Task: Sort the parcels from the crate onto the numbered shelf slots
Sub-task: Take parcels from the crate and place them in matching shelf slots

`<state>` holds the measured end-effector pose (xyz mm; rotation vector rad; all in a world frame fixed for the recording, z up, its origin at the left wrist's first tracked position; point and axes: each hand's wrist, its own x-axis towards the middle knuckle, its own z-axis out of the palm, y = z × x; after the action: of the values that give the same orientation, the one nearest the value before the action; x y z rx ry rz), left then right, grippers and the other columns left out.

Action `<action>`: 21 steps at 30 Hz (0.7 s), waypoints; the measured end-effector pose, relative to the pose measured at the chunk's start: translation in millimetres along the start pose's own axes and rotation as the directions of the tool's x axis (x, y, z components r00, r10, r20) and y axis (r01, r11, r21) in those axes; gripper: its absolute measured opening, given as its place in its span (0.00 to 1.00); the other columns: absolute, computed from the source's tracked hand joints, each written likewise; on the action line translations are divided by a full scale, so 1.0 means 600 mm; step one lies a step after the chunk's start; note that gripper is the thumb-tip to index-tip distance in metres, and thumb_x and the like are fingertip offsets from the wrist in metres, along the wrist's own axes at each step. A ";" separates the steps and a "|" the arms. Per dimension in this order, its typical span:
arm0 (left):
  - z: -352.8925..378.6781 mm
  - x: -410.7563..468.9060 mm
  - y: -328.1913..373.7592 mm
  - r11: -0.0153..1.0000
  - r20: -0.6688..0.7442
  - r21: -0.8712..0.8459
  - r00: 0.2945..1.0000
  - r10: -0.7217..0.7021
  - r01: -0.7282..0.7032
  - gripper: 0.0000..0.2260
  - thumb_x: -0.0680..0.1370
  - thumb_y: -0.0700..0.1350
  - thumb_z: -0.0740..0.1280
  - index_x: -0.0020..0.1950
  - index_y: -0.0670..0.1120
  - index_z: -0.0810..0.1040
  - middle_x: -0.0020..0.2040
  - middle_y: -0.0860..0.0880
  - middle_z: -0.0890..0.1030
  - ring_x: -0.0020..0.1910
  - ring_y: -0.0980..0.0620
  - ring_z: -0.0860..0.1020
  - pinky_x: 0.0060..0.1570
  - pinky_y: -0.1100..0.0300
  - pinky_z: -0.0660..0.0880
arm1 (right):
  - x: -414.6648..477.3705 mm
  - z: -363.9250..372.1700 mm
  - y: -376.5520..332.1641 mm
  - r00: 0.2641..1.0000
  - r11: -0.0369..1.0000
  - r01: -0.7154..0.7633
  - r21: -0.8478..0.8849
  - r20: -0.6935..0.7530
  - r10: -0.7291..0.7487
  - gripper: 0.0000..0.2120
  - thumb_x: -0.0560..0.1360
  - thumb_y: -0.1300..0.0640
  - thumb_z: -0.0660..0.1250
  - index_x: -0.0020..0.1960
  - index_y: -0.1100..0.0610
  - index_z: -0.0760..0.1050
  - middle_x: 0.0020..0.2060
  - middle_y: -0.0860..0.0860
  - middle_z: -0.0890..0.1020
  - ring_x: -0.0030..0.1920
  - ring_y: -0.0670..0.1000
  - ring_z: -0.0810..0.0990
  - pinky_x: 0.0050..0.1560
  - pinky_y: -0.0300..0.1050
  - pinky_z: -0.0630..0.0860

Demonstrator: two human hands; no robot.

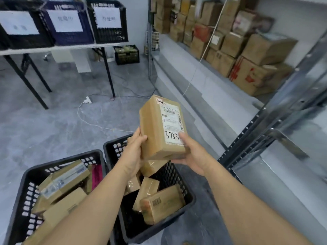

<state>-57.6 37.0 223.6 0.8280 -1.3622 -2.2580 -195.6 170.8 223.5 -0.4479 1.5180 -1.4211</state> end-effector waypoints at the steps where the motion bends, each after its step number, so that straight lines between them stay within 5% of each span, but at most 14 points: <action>1: 0.005 0.003 0.002 0.999 -0.008 0.041 1.000 -0.003 0.003 0.21 0.82 0.42 0.54 0.73 0.59 0.62 0.63 0.53 0.77 0.60 0.52 0.76 0.56 0.52 0.76 | -0.007 -0.005 0.000 1.000 1.000 0.022 0.009 -0.011 -0.021 0.18 0.78 0.42 0.60 0.66 0.45 0.71 0.59 0.50 0.82 0.60 0.53 0.79 0.61 0.59 0.75; 4: 0.019 0.015 0.002 0.963 -0.002 0.268 1.000 0.016 -0.015 0.21 0.82 0.43 0.57 0.72 0.63 0.62 0.61 0.49 0.79 0.57 0.50 0.79 0.53 0.54 0.76 | -0.020 -0.024 0.002 0.994 0.998 0.070 -0.010 -0.079 -0.070 0.23 0.73 0.45 0.66 0.66 0.45 0.69 0.59 0.49 0.81 0.59 0.53 0.80 0.59 0.58 0.77; 6: 0.032 0.016 0.003 0.936 0.046 0.351 0.999 0.016 -0.032 0.17 0.82 0.52 0.57 0.71 0.60 0.66 0.57 0.51 0.81 0.55 0.52 0.80 0.52 0.55 0.77 | -0.030 -0.036 0.001 0.988 0.994 0.101 -0.031 -0.117 -0.104 0.24 0.72 0.48 0.67 0.67 0.44 0.68 0.59 0.48 0.81 0.58 0.52 0.80 0.58 0.57 0.78; 9: 0.066 0.008 0.007 0.905 0.185 0.421 0.982 -0.021 -0.060 0.23 0.76 0.65 0.58 0.70 0.60 0.67 0.56 0.56 0.82 0.55 0.54 0.80 0.57 0.51 0.76 | -0.058 -0.060 0.000 0.968 0.987 0.144 -0.066 -0.197 -0.155 0.30 0.69 0.49 0.70 0.69 0.43 0.67 0.57 0.49 0.82 0.57 0.52 0.81 0.59 0.59 0.77; 15: 0.143 -0.011 -0.004 0.919 0.332 0.376 0.943 -0.017 -0.115 0.28 0.74 0.50 0.70 0.70 0.61 0.63 0.58 0.56 0.81 0.52 0.56 0.82 0.53 0.56 0.77 | -0.154 -0.124 -0.011 0.950 0.975 0.209 -0.076 -0.219 -0.220 0.34 0.66 0.58 0.72 0.68 0.43 0.65 0.51 0.47 0.85 0.52 0.49 0.83 0.52 0.45 0.79; 21: 0.244 -0.059 -0.028 0.918 0.488 0.360 0.872 -0.032 -0.168 0.40 0.64 0.54 0.74 0.73 0.55 0.64 0.59 0.53 0.81 0.56 0.52 0.81 0.57 0.52 0.77 | -0.298 -0.183 -0.011 0.913 0.955 0.232 -0.187 -0.297 -0.280 0.45 0.60 0.53 0.76 0.73 0.40 0.61 0.58 0.52 0.82 0.60 0.51 0.80 0.61 0.53 0.76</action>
<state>-126.8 163.2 271.3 0.3023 -2.0877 -2.2551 -205.4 372.0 282.4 -0.5427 1.8911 -1.6521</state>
